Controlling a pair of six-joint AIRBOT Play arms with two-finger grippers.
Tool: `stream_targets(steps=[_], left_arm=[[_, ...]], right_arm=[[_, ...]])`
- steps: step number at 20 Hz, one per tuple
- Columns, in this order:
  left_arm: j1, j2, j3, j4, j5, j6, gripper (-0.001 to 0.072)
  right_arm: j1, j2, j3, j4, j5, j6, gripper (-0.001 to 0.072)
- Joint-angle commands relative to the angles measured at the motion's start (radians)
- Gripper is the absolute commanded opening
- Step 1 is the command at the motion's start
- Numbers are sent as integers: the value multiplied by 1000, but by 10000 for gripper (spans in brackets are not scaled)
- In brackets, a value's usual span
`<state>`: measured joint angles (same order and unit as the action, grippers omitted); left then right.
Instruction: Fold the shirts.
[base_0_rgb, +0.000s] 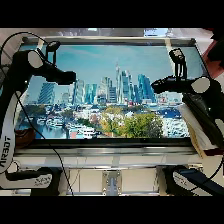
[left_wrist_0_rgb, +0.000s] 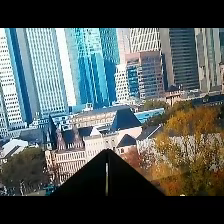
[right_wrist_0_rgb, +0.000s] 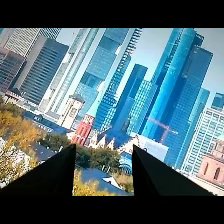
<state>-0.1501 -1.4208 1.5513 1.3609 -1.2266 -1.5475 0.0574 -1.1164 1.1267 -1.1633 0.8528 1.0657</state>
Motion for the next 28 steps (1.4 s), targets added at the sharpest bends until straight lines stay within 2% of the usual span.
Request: stream_targets(steps=[1,3,5,7,9,10,11,12,13,17,19,23,28], left_arm=[[0,0,0,1,37,0,23],[0,0,0,11,60,22,23],[0,0,0,91,79,78,23],[1,-2,0,318,97,75,23],[10,-5,0,608,87,0,24],[35,-6,0,705,68,-42,68],[75,-6,-1,736,42,-68,300],[132,-7,-1,737,-2,-97,597],[197,-10,-2,734,-59,-141,708],[465,-10,-57,705,-210,-280,707],[574,-10,-98,624,-209,-287,707],[691,-10,-189,585,-154,-323,708],[798,-10,-237,584,-162,-468,708]], right_arm=[[0,1,0,0,0,0,407],[0,1,0,0,0,0,407],[0,1,0,0,0,0,407],[0,1,0,0,0,0,407],[0,1,0,0,0,0,407],[0,1,0,0,0,0,407],[0,1,0,0,-1,0,407],[0,1,0,0,-4,0,407],[0,1,0,0,-5,0,407],[0,1,0,27,-107,2,407],[0,1,0,47,-105,11,407],[0,1,0,46,-101,11,407],[0,1,0,45,-84,11,408]])
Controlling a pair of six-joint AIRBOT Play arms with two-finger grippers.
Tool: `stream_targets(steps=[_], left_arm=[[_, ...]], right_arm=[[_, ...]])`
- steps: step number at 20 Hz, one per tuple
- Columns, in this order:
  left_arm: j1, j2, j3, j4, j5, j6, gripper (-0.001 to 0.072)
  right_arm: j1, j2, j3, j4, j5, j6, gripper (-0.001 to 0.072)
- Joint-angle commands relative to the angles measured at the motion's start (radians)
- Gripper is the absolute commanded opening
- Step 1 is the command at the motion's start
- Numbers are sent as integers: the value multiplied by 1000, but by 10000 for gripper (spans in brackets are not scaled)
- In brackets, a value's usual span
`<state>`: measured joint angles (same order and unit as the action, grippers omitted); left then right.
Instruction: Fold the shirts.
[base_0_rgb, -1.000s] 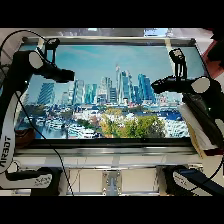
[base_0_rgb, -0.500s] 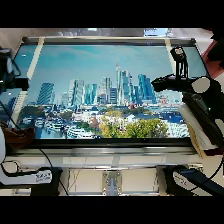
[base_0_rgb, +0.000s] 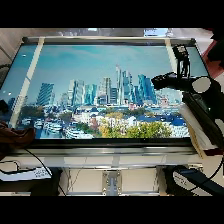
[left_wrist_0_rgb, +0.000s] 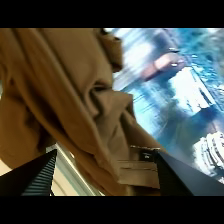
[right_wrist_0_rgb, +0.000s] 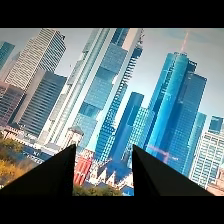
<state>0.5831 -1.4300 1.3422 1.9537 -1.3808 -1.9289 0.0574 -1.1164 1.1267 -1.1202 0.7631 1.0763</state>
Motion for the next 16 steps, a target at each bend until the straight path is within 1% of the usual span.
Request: stream_targets(steps=[1,4,7,10,11,13,15,16], left_arm=[[90,0,-36,-10,-12,-101,708],[159,-1,-71,-14,64,-117,708],[215,-1,-119,-62,145,-127,707],[242,-6,-156,-119,267,-130,707],[241,-15,-158,-124,288,-129,707],[241,-51,-158,-142,288,-120,701],[240,-100,-159,-171,254,-81,700],[240,-117,-159,-183,246,-58,673]], right_arm=[[0,1,0,2,6,0,407],[0,1,0,3,8,0,408],[0,1,0,6,8,0,407],[0,1,0,11,8,0,408],[0,1,0,18,7,0,407],[0,1,0,36,6,0,407],[0,1,0,45,5,0,407],[0,1,0,51,5,0,407]])
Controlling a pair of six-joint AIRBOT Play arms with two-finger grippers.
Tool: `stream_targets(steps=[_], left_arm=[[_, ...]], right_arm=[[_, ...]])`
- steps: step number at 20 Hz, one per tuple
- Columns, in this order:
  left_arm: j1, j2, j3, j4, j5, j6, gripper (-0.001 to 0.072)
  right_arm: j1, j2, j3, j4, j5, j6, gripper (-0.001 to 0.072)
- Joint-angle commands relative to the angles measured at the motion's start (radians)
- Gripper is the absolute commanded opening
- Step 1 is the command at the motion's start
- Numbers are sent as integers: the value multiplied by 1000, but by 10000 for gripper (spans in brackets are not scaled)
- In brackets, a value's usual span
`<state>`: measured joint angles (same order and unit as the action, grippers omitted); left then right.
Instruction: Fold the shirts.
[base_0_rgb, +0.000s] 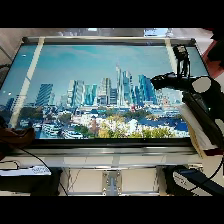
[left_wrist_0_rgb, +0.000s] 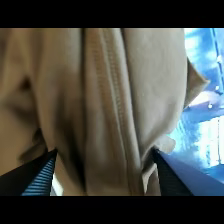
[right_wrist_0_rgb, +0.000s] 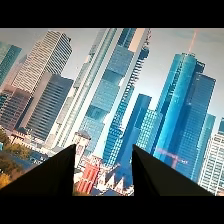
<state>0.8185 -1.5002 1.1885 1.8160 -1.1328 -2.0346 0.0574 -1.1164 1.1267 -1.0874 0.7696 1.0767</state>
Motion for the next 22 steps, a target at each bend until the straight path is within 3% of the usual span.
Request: stream_targets(steps=[1,2,3,5,8,10,12,16,22], left_arm=[[5,-49,-6,-55,4,49,383],[5,-47,-1,-73,25,51,29],[3,-46,12,-111,37,74,14],[3,-46,59,-276,35,219,13],[-31,-41,159,-644,3,457,12],[-114,-28,219,-836,-11,551,12],[-253,-16,266,-933,-15,591,11],[-636,-16,300,-952,-8,621,10],[-1194,-58,300,-949,184,619,10]], right_arm=[[0,1,0,21,-1,0,407],[0,1,0,23,-1,0,407],[0,1,0,23,-1,0,406],[0,1,0,23,-2,0,406],[0,1,0,22,-4,0,406],[0,1,2,22,-12,0,405],[0,1,2,22,-53,0,405],[0,2,3,22,-202,0,405],[-1,2,2,-59,-351,0,405]])
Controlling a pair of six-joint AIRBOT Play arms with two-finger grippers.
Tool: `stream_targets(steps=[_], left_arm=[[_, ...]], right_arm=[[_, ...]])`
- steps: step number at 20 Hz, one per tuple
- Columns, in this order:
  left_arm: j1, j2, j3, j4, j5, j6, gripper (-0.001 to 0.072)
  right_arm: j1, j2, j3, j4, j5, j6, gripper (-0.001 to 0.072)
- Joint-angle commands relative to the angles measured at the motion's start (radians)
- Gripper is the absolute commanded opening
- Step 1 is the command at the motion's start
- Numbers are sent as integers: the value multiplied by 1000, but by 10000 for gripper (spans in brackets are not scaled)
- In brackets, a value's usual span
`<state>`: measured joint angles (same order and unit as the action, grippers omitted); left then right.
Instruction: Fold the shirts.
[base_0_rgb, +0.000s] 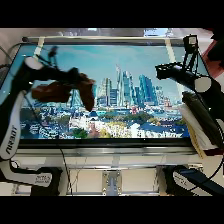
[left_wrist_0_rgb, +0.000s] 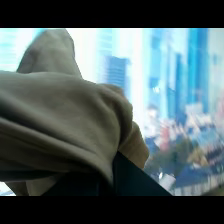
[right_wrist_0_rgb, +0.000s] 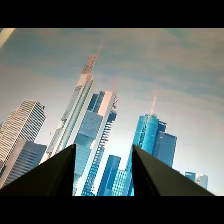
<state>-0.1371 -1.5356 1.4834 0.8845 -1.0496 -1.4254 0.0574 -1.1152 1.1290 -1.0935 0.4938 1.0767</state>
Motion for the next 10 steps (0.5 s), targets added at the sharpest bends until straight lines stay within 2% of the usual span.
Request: stream_targets(steps=[1,5,6,7,8,9,10], left_arm=[[-314,-48,5,-16,137,4,10],[-487,-155,5,-18,241,-45,14],[-496,-159,5,-18,262,-45,79],[-494,-155,9,-16,279,-44,377],[-479,-151,24,-12,275,-41,624],[-452,-147,51,-10,254,-41,670],[-421,-144,81,-6,229,-42,669]], right_arm=[[-5,1,0,-75,-70,0,405],[-36,-1,-2,-84,22,2,405],[-46,-1,-3,-85,53,2,406],[-57,-1,-6,-85,84,1,406],[-68,-1,-13,-84,110,1,406],[-76,-1,-24,-76,129,5,407],[-82,-3,-38,-61,159,31,407]])
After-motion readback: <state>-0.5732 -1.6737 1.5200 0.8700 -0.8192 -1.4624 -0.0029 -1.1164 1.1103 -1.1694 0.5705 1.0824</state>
